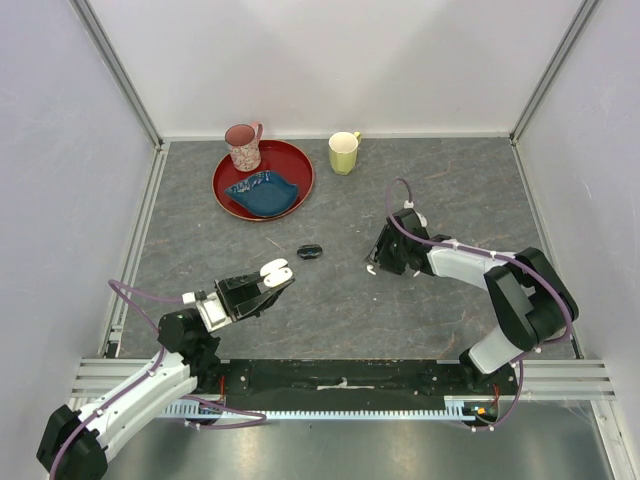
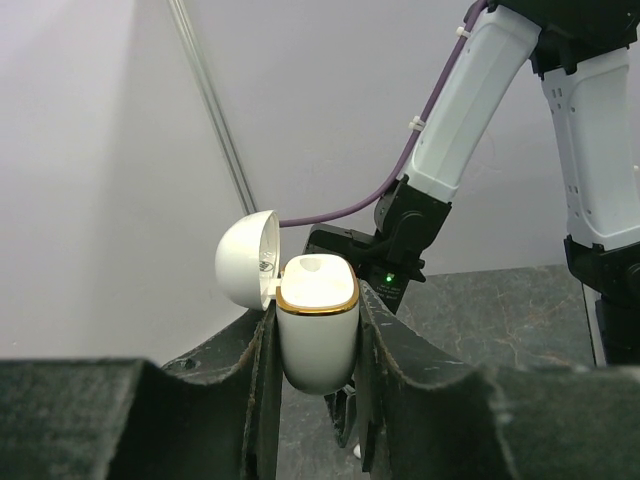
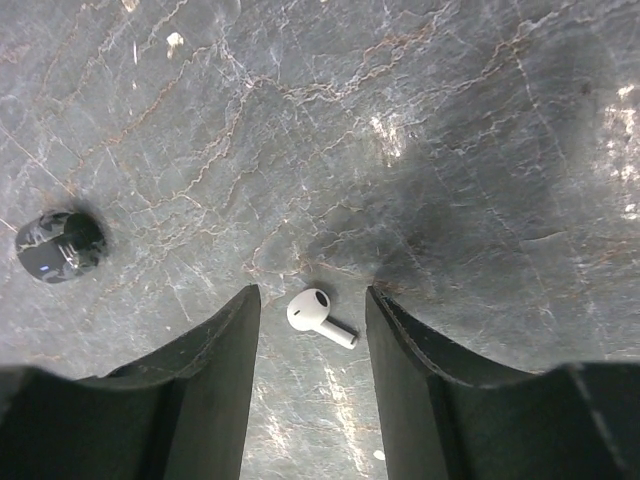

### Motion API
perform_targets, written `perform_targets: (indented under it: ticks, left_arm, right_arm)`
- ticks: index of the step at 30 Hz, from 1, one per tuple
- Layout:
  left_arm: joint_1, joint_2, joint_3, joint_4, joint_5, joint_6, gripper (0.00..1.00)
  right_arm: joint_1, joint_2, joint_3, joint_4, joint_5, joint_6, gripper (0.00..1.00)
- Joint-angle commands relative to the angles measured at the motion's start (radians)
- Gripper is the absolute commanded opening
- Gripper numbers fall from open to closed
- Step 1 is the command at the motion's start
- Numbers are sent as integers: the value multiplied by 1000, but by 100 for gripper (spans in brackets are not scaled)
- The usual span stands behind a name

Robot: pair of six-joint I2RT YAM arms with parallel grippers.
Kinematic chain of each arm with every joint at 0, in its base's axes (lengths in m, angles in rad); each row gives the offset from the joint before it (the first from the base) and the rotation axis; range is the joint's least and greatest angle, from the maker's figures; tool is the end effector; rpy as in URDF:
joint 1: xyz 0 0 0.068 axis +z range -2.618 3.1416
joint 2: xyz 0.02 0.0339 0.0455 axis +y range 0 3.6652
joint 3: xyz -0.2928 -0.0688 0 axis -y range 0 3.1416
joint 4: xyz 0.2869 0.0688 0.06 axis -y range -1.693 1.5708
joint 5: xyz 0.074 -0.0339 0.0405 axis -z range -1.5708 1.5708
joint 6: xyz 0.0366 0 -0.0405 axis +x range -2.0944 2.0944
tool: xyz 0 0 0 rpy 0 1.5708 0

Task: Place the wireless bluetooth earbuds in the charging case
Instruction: Move the earbud to the center of the board, then pick up the earbud from the center of the board.

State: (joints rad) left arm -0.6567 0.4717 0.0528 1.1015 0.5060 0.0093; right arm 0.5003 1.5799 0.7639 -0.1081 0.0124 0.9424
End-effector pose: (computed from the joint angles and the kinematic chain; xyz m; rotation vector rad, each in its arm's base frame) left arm 0.0905 -0.0922 0.2515 0.7513 0.6861 -0.8168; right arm 0.2894 0.1577 0.1501 0.5735 2.5274 0.5615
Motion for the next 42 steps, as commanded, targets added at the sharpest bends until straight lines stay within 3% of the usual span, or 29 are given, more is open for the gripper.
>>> perform_targets:
  ticks: [1, 42]
  left_arm:
    - [-3, 8, -19, 21, -17, 47, 2]
    - [-3, 8, -27, 20, -27, 47, 2]
  right_arm:
    - [10, 14, 40, -53, 2, -105, 54]
    - [152, 58, 72, -81, 12, -80, 51]
